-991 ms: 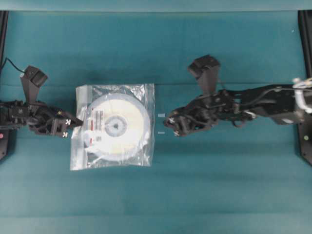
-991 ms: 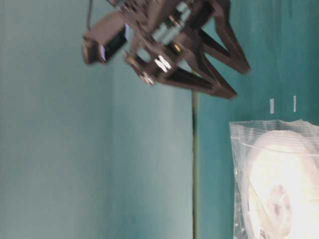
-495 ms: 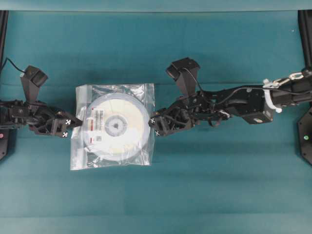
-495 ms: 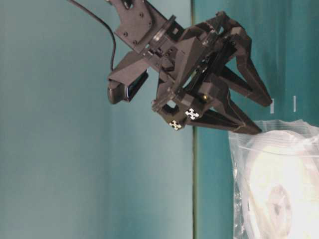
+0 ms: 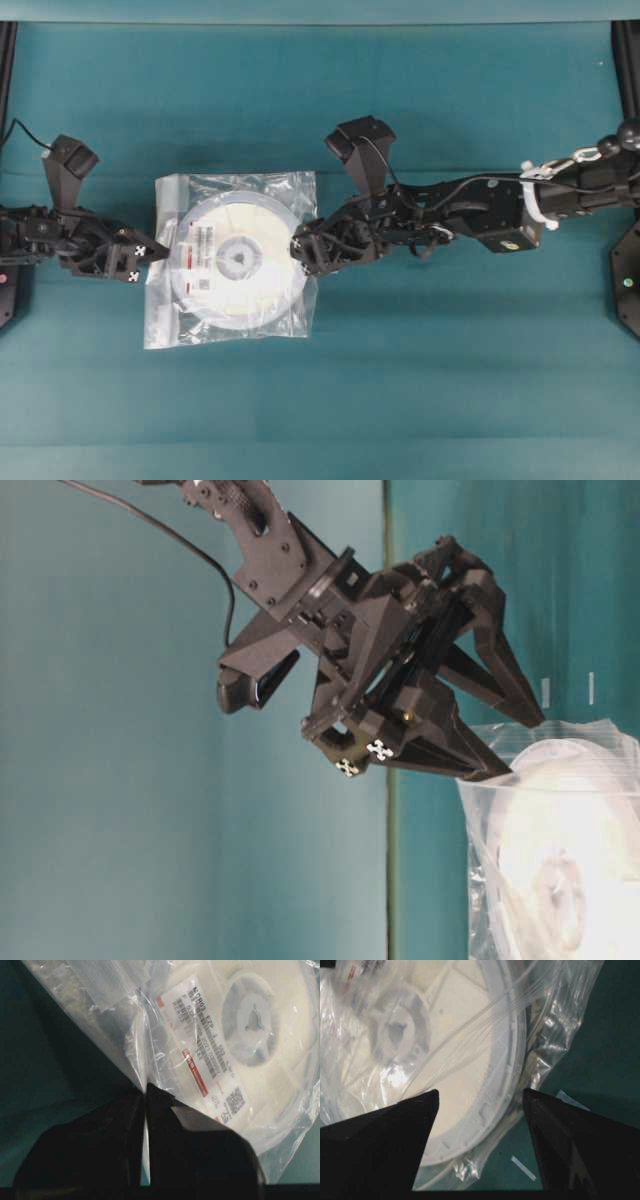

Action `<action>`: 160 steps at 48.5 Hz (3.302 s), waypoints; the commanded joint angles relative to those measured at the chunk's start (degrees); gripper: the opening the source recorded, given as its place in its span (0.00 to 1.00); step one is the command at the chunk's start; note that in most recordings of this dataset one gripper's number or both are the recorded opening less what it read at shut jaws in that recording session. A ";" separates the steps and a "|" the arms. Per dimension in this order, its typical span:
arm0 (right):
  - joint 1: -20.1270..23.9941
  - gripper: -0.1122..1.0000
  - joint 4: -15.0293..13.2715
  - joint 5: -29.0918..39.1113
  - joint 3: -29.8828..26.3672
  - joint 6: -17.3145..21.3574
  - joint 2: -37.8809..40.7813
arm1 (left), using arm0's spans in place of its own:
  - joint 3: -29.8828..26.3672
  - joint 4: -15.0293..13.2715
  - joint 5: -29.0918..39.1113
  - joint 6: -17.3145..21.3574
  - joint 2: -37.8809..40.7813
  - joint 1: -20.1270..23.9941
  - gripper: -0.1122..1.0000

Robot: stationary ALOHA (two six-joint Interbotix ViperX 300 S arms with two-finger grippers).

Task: Take out the reel from the clear zip bag.
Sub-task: 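Insert the right gripper into the bag and grasp the white reel rim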

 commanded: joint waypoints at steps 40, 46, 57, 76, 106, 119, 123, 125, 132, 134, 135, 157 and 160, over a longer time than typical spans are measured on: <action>1.41 0.78 0.26 -1.41 -4.66 2.99 3.34 | -0.44 0.09 0.26 0.18 0.62 -0.18 0.11; 1.49 0.76 0.26 -2.20 -5.01 3.08 3.43 | -0.44 0.09 0.26 0.18 0.62 -0.18 0.11; 2.02 0.73 0.26 -3.34 -6.15 2.90 3.87 | -0.44 0.09 0.26 0.18 0.62 -0.18 0.11; 2.29 0.67 0.18 -2.11 -5.62 2.99 3.69 | -0.44 0.09 0.35 0.18 0.62 -0.18 0.11; 2.29 0.60 0.26 0.35 -5.62 3.08 -0.62 | -0.70 0.09 0.26 0.09 0.62 -0.18 0.11; 2.37 0.14 0.18 3.34 -5.01 2.90 -0.53 | -0.62 0.09 0.35 0.09 0.62 -0.18 0.11; 2.37 0.14 0.26 3.34 -4.48 2.99 -0.44 | -0.53 0.09 0.35 0.09 0.62 -0.18 0.11; 2.37 0.14 0.18 3.34 -4.22 2.99 -0.44 | -0.62 0.09 0.26 0.09 0.62 -0.18 0.11; 2.20 0.14 0.18 3.25 -3.16 2.99 -0.79 | -0.70 0.09 0.26 0.09 0.62 -0.18 0.11; 2.20 0.14 0.18 3.34 -2.90 3.08 -0.88 | -0.62 0.09 0.26 0.09 0.62 -0.18 0.11; 2.20 0.14 0.18 3.25 -2.81 3.08 -0.97 | -0.62 0.09 0.26 0.09 0.62 -0.18 0.11; 2.11 0.14 0.18 2.90 1.85 2.99 -4.22 | -0.70 0.09 0.26 0.09 0.62 -0.18 0.11; 2.11 0.14 0.18 2.81 2.72 2.99 -5.01 | -0.79 0.09 0.26 0.09 0.62 -0.18 0.11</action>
